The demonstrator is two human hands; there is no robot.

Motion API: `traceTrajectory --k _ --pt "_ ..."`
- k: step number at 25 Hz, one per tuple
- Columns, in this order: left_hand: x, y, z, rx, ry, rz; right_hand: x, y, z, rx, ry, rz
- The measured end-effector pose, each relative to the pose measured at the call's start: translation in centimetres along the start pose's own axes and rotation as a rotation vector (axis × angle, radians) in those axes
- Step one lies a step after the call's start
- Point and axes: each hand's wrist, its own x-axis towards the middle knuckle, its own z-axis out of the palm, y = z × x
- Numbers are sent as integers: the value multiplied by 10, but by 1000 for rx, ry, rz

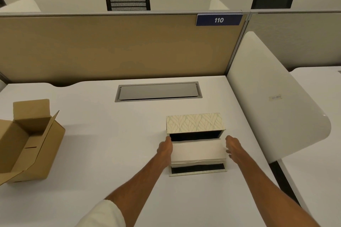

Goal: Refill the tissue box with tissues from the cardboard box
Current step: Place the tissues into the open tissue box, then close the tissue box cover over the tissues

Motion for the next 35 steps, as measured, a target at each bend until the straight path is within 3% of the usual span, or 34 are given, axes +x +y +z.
traceTrajectory --k 4,8,15,19,23,27,31,35 --pt "0 18 -7 -92 142 190 2 -15 -7 124 46 -149" --pt "-5 23 -5 -148 102 252 -9 -22 -4 129 -40 -265" --pt "-13 8 -7 -105 256 185 -17 -6 -8 -29 84 -235" --pt "-18 -5 1 -150 296 73 -27 6 -9 55 8 -166" --pt "-29 -10 4 -565 178 -167 -34 18 -11 288 -123 -13" --pt "-30 -5 0 -703 0 -348 -39 24 -6 446 -154 80" --pt "-25 -10 3 -672 -112 -355 -43 32 1 525 -209 119" --pt "-20 -21 3 -656 -106 -312 -38 43 -1 499 -169 148"
